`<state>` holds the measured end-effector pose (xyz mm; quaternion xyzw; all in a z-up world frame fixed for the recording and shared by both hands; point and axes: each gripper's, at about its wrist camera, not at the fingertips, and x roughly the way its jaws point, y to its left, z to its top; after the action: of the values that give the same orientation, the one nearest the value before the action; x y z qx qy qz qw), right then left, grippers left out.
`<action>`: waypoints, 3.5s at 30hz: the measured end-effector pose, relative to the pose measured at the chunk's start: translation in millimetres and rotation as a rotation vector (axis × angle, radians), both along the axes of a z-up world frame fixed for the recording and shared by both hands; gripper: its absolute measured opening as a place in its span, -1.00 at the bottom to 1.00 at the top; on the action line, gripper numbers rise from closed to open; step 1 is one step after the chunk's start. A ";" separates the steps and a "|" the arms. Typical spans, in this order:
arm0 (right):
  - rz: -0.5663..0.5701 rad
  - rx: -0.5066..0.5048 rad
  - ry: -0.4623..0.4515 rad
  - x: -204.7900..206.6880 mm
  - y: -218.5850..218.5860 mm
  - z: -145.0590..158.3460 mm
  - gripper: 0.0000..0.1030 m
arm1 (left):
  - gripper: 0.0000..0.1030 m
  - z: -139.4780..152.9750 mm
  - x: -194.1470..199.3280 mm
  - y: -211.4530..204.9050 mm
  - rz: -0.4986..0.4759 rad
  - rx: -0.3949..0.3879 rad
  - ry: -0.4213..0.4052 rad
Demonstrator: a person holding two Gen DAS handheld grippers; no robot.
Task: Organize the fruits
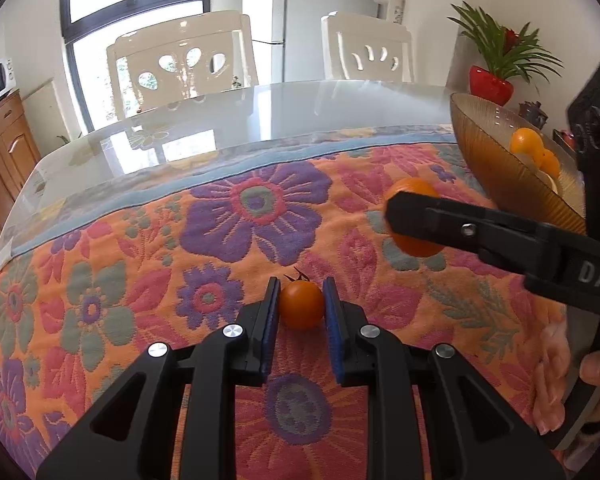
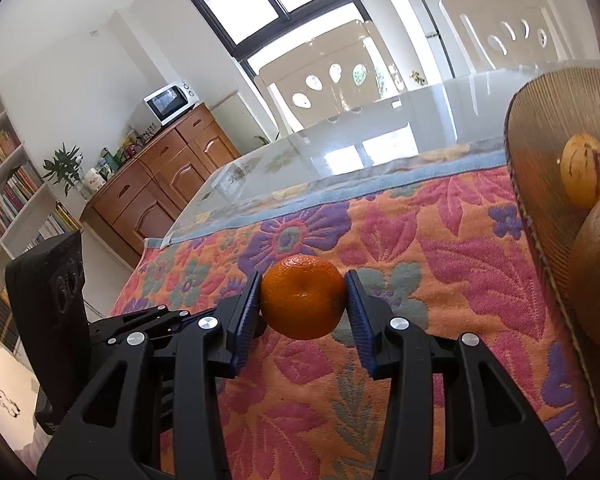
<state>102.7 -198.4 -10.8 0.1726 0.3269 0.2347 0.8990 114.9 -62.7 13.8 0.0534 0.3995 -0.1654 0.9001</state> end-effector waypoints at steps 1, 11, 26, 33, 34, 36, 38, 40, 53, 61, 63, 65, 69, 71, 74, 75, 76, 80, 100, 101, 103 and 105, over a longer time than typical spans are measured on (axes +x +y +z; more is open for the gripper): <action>0.002 -0.005 0.020 0.8 1.4 -0.8 -0.16 | -0.61 1.3 -0.2 3.1 0.031 0.009 -0.009; -0.027 -0.006 0.086 -9.8 -0.7 46.2 -0.16 | -0.61 34.0 1.0 9.8 0.206 0.088 -0.040; -0.123 -0.076 -0.009 -31.4 -73.5 108.0 -0.16 | -0.60 99.9 -8.4 -63.1 0.191 0.098 -0.103; -0.170 -0.067 -0.009 -38.5 -115.1 112.2 -0.16 | -0.60 117.3 -11.3 -105.5 0.138 0.088 -0.125; -0.174 -0.068 -0.011 -39.5 -118.7 113.0 -0.16 | -0.60 118.9 -10.3 -108.9 0.131 0.076 -0.119; -0.189 -0.066 -0.010 -40.7 -132.0 114.9 -0.16 | -0.60 122.8 -9.1 -119.6 0.107 0.048 -0.107; -0.205 -0.054 -0.002 -41.6 -148.0 116.0 -0.16 | -0.60 126.7 -9.5 -134.9 0.069 0.024 -0.103; -0.235 -0.050 0.004 -43.3 -166.1 116.6 -0.16 | -0.60 129.5 -11.3 -153.0 0.034 0.021 -0.107; -0.470 -0.148 0.134 -60.3 -245.2 93.1 -0.15 | -0.58 105.8 -28.1 -235.0 -0.207 -0.013 0.021; -0.509 -0.225 0.124 -77.8 -242.6 92.5 0.94 | 0.90 94.0 -38.0 -248.5 -0.339 0.096 0.040; -0.518 -0.252 0.100 -82.5 -236.1 98.5 0.94 | 0.90 95.0 -39.8 -245.8 -0.327 0.133 0.015; -0.506 -0.238 0.090 -83.6 -232.7 101.2 0.94 | 0.90 96.9 -38.1 -236.9 -0.308 0.131 0.007; -0.499 -0.232 0.055 -92.2 -221.1 107.5 0.94 | 0.90 100.8 -28.8 -210.8 -0.265 0.079 0.022; -0.506 -0.235 0.017 -98.1 -213.7 113.6 0.94 | 0.90 103.4 -27.0 -195.4 -0.239 0.070 -0.001; -0.516 -0.229 -0.063 -107.1 -203.8 127.7 0.94 | 0.90 108.5 -25.6 -174.5 -0.211 0.080 -0.034; -0.514 -0.228 -0.067 -107.1 -201.3 132.2 0.94 | 0.90 111.6 -23.9 -165.1 -0.201 0.082 -0.042; -0.511 -0.229 -0.065 -106.3 -198.6 136.4 0.94 | 0.90 113.8 -22.9 -159.6 -0.193 0.082 -0.045; -0.492 -0.250 -0.063 -107.7 -182.9 140.8 0.94 | 0.90 119.2 -22.0 -131.5 -0.160 0.074 -0.070; -0.579 -0.385 -0.037 -164.3 -101.0 10.9 0.94 | 0.90 11.5 -45.4 -112.1 -0.210 0.024 -0.106; -0.579 -0.404 0.013 -155.5 -99.6 2.7 0.94 | 0.90 10.1 -43.5 -113.0 -0.221 0.019 -0.086; -0.593 -0.436 0.097 -142.5 -98.9 -5.2 0.94 | 0.90 8.4 -41.6 -112.0 -0.227 0.005 -0.069; -0.583 -0.378 0.110 -140.6 -105.3 -7.9 0.94 | 0.90 8.9 -41.1 -111.4 -0.223 0.005 -0.072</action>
<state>-37.9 -303.7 -18.7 0.1018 0.3492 -0.1063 0.9254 73.8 -174.1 22.6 0.1056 0.3590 -0.2615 0.8897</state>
